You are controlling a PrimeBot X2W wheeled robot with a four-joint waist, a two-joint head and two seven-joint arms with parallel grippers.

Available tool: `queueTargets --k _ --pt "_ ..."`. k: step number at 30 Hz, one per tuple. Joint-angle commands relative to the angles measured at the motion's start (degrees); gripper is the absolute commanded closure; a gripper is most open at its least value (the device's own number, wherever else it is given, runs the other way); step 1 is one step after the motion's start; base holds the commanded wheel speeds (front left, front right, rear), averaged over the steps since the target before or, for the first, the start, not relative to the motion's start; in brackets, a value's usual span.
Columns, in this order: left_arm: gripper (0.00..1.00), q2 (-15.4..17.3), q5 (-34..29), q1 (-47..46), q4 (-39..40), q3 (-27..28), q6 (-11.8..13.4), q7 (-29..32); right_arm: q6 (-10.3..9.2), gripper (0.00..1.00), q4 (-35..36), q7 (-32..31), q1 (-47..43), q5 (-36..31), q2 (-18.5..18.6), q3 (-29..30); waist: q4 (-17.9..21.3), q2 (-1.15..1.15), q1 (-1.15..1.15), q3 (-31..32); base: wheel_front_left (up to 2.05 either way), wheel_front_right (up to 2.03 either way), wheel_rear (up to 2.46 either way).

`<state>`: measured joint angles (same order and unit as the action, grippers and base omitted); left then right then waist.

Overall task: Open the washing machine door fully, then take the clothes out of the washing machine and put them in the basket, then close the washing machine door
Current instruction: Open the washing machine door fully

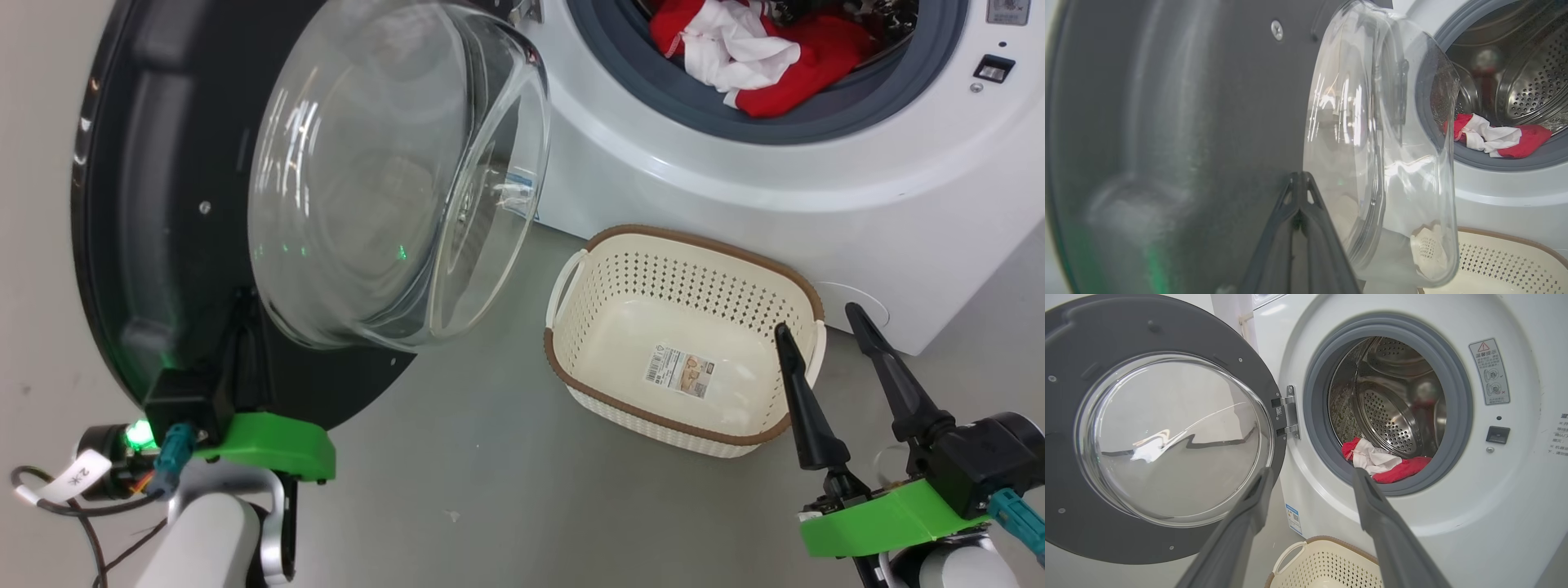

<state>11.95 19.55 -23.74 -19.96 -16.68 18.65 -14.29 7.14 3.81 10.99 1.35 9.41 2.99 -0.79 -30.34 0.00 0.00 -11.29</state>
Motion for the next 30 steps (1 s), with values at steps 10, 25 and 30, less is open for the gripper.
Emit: queueTargets --k 10,25,30 --pt "1.00 3.82 0.13 -4.35 -2.65 5.74 0.66 -0.67 0.35 0.00 2.37 -0.88 1.68 -0.91 -0.12 -1.68 0.44 0.00 0.00 -0.69 0.00 0.00 0.00" --pt "1.00 5.10 -0.73 -7.12 -6.53 9.55 -0.33 -0.70 0.35 0.00 3.41 -1.86 1.89 -1.76 -0.12 -1.87 0.92 0.00 0.00 -1.95 0.00 0.00 0.00" --pt "1.00 4.87 -0.56 -8.09 -9.25 11.34 -1.22 -0.70 0.35 0.00 3.88 -2.32 1.86 -2.20 -0.12 -1.97 1.10 0.00 0.00 -2.33 0.00 0.00 0.00"
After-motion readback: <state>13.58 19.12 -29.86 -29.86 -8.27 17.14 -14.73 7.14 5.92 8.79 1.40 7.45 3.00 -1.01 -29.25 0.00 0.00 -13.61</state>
